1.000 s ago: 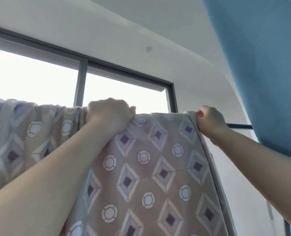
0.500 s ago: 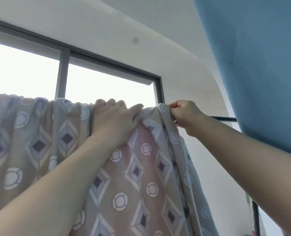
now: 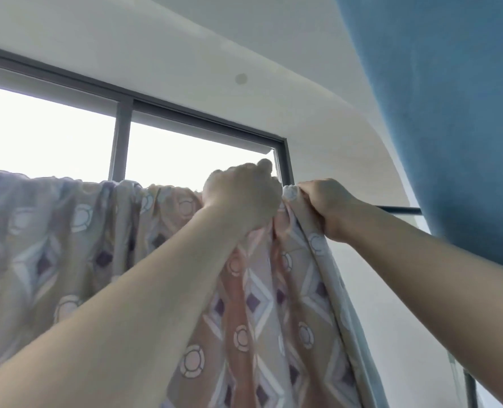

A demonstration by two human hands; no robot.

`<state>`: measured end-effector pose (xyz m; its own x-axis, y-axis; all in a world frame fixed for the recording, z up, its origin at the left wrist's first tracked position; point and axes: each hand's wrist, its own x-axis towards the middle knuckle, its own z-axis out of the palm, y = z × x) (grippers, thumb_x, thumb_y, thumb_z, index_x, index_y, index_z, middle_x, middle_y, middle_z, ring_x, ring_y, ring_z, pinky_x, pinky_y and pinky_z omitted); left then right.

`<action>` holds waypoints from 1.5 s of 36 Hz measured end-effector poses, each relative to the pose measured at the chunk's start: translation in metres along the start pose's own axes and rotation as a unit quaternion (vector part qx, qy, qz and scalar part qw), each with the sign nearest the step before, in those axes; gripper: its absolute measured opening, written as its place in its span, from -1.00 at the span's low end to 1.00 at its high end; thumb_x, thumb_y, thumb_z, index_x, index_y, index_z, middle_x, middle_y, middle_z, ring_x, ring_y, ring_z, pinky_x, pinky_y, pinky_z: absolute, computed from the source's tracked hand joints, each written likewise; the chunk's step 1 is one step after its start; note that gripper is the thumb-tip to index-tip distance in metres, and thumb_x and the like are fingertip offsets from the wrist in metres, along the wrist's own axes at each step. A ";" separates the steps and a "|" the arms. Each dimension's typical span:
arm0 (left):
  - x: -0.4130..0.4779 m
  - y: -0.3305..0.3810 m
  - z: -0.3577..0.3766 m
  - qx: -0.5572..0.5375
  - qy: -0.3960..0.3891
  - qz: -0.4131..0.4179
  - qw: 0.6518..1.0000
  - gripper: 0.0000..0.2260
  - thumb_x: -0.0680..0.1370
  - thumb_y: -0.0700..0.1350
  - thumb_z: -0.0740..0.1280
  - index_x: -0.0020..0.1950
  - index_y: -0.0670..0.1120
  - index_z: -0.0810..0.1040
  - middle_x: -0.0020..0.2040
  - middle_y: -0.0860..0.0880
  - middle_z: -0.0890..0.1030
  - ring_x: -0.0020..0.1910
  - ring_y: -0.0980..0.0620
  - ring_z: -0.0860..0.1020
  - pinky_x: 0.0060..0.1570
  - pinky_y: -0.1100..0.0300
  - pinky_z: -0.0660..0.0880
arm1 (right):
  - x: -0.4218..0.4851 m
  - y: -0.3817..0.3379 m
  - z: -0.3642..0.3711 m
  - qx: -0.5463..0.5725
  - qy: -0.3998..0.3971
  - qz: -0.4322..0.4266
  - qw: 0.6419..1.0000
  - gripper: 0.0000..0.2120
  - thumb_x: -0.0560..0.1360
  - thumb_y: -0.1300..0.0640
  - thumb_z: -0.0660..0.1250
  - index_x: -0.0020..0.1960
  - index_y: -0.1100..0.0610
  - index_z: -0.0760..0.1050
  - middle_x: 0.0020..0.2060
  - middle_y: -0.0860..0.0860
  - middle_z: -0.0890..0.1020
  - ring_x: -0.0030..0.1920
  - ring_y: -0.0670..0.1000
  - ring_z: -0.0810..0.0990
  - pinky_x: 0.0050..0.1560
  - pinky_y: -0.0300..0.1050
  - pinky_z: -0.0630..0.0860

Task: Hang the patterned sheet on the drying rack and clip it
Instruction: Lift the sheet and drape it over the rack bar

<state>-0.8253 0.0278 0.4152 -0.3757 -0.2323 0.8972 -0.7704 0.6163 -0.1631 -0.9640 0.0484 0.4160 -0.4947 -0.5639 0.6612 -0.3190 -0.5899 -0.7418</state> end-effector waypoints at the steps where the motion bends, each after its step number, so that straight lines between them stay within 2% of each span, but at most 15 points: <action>1: 0.001 0.001 0.007 -0.011 -0.029 0.000 1.000 -0.66 0.62 -0.02 -0.04 0.34 -0.05 0.32 0.18 -0.13 0.53 0.14 -0.13 0.47 0.03 0.04 0.28 | -0.001 0.000 -0.002 0.013 -0.016 0.009 1.000 -0.76 0.57 0.19 0.16 -0.24 0.20 0.46 -0.32 0.09 0.52 -0.29 0.03 0.51 -0.20 -0.13 0.45; 6: -0.007 -0.025 0.029 0.076 0.025 0.021 0.997 -0.63 0.64 0.02 -0.11 0.27 -0.01 0.41 0.20 -0.09 0.52 0.17 -0.11 0.44 0.11 0.02 0.25 | -0.008 0.003 -0.016 -0.103 -0.057 0.001 0.993 -0.75 0.47 0.07 0.37 -0.03 0.26 0.56 -0.16 0.13 0.65 -0.15 0.07 0.62 -0.11 -0.12 0.56; 10: -0.013 -0.037 0.025 0.066 0.054 0.025 0.996 -0.59 0.63 0.06 -0.13 0.23 0.04 0.45 0.13 -0.06 0.55 0.10 -0.08 0.46 0.10 0.04 0.25 | -0.011 0.000 -0.017 -0.159 -0.026 -0.035 0.986 -0.85 0.49 0.13 0.34 -0.23 0.14 0.50 -0.29 0.03 0.55 -0.24 -0.01 0.51 -0.27 -0.21 0.41; 13: -0.018 -0.038 0.019 0.057 0.075 0.025 0.995 -0.58 0.60 0.07 -0.11 0.17 0.03 0.50 0.03 -0.04 0.58 -0.01 -0.05 0.45 0.07 0.05 0.24 | -0.008 0.001 -0.022 -0.129 0.012 -0.024 0.991 -0.78 0.52 0.13 0.31 -0.30 0.09 0.43 -0.33 -0.01 0.50 -0.29 -0.04 0.44 -0.34 -0.20 0.30; 17: -0.016 -0.033 0.014 0.051 0.063 0.008 0.997 -0.62 0.59 0.02 -0.08 0.08 -0.03 0.50 0.01 -0.05 0.58 -0.11 -0.02 0.35 0.08 0.04 0.23 | -0.010 -0.004 -0.023 0.000 -0.042 0.043 0.998 -0.84 0.55 0.16 0.23 -0.13 0.12 0.56 -0.25 0.05 0.60 -0.27 0.01 0.55 -0.28 -0.21 0.48; 20: -0.015 -0.032 0.012 0.051 0.056 0.002 0.997 -0.66 0.58 0.00 -0.08 0.00 -0.04 0.47 -0.05 -0.06 0.56 -0.12 -0.03 0.36 0.08 0.03 0.24 | -0.009 -0.012 -0.023 0.044 -0.068 0.083 0.993 -0.74 0.58 0.13 0.17 -0.24 0.13 0.52 -0.39 0.05 0.62 -0.37 0.02 0.58 -0.20 -0.16 0.48; 28: -0.020 -0.040 0.010 0.066 0.107 -0.009 0.992 -0.68 0.55 0.01 -0.05 -0.07 -0.05 0.47 -0.08 -0.06 0.59 -0.17 -0.03 0.36 -0.06 0.08 0.17 | -0.012 -0.030 -0.038 -0.003 -0.068 0.146 0.987 -0.68 0.57 0.19 0.14 -0.29 0.20 0.54 -0.54 0.07 0.61 -0.57 0.01 0.58 -0.56 -0.15 0.53; 33: -0.023 -0.053 0.003 0.089 0.096 -0.032 0.991 -0.69 0.52 0.00 -0.06 -0.24 -0.07 0.39 -0.28 -0.03 0.47 -0.24 -0.04 0.36 -0.10 0.09 0.15 | -0.008 -0.028 -0.058 0.016 -0.034 0.118 0.992 -0.44 0.56 0.21 0.13 -0.59 0.23 0.55 -0.61 0.05 0.57 -0.63 -0.02 0.55 -0.66 -0.25 0.46; 36: -0.020 -0.051 -0.001 0.087 0.056 -0.078 0.992 -0.67 0.53 -0.02 -0.04 -0.35 -0.09 0.34 -0.35 -0.02 0.40 -0.24 -0.04 0.38 -0.04 0.06 0.16 | -0.007 -0.028 -0.063 0.042 -0.006 0.124 0.991 -0.57 0.56 0.18 0.12 -0.42 0.21 0.55 -0.62 0.05 0.56 -0.64 -0.02 0.53 -0.64 -0.30 0.44; 39: -0.013 -0.035 -0.005 0.088 0.042 -0.082 0.992 -0.71 0.56 -0.04 -0.04 -0.23 -0.10 0.37 -0.22 -0.04 0.42 -0.09 -0.05 0.35 0.10 0.02 0.21 | -0.012 -0.027 -0.052 -0.021 -0.066 0.149 0.986 -0.66 0.58 0.13 0.09 -0.28 0.18 0.51 -0.50 0.07 0.61 -0.52 0.01 0.59 -0.36 -0.21 0.51; 41: -0.007 -0.020 -0.002 0.034 0.043 -0.031 0.998 -0.72 0.59 -0.05 -0.03 0.01 -0.10 0.44 0.01 -0.07 0.53 0.05 -0.07 0.41 0.14 0.02 0.23 | -0.015 -0.028 -0.042 -0.034 -0.105 0.145 0.983 -0.71 0.58 0.16 0.09 -0.22 0.18 0.49 -0.36 0.09 0.61 -0.36 0.03 0.59 -0.19 -0.14 0.51; 44: -0.003 -0.003 0.007 -0.057 -0.041 0.032 0.997 -0.64 0.62 0.07 -0.06 0.39 0.05 0.24 0.28 -0.07 0.49 0.25 -0.09 0.41 0.20 0.01 0.21 | -0.012 -0.027 -0.031 -0.028 -0.108 0.121 0.986 -0.81 0.58 0.21 0.14 -0.14 0.16 0.49 -0.21 0.11 0.58 -0.21 0.07 0.55 -0.08 -0.06 0.52; 48: -0.004 -0.016 0.015 0.050 -0.009 0.066 0.997 -0.66 0.63 0.12 -0.10 0.22 0.14 0.41 0.17 -0.04 0.53 0.19 -0.09 0.44 0.14 0.02 0.21 | -0.005 -0.023 -0.032 0.009 -0.062 0.099 0.993 -0.87 0.56 0.22 0.20 -0.07 0.13 0.53 -0.18 0.10 0.60 -0.24 0.05 0.56 -0.14 -0.09 0.53; 51: -0.007 -0.037 0.004 0.033 -0.038 0.047 0.998 -0.68 0.63 0.12 -0.06 0.20 0.22 0.45 0.17 0.04 0.54 0.16 -0.05 0.47 0.01 0.08 0.26 | -0.001 -0.023 -0.039 0.025 -0.057 0.099 0.993 -0.84 0.57 0.21 0.19 0.01 0.12 0.54 -0.21 0.08 0.63 -0.31 0.02 0.60 -0.37 -0.17 0.59; 54: -0.006 -0.061 -0.010 -0.012 -0.071 -0.002 0.997 -0.72 0.60 0.09 0.06 0.04 0.14 0.57 0.05 0.07 0.59 0.07 -0.04 0.50 0.00 0.10 0.39 | -0.002 -0.023 -0.048 0.047 -0.059 0.111 0.991 -0.84 0.56 0.19 0.22 -0.13 0.14 0.56 -0.42 0.04 0.65 -0.49 -0.02 0.61 -0.46 -0.19 0.58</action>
<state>-0.7712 -0.0013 0.4238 -0.4429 -0.3388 0.8301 -0.7603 0.6326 -0.1474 -0.9945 0.0912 0.4259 -0.4446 -0.7460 0.4958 -0.1333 -0.4922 -0.8602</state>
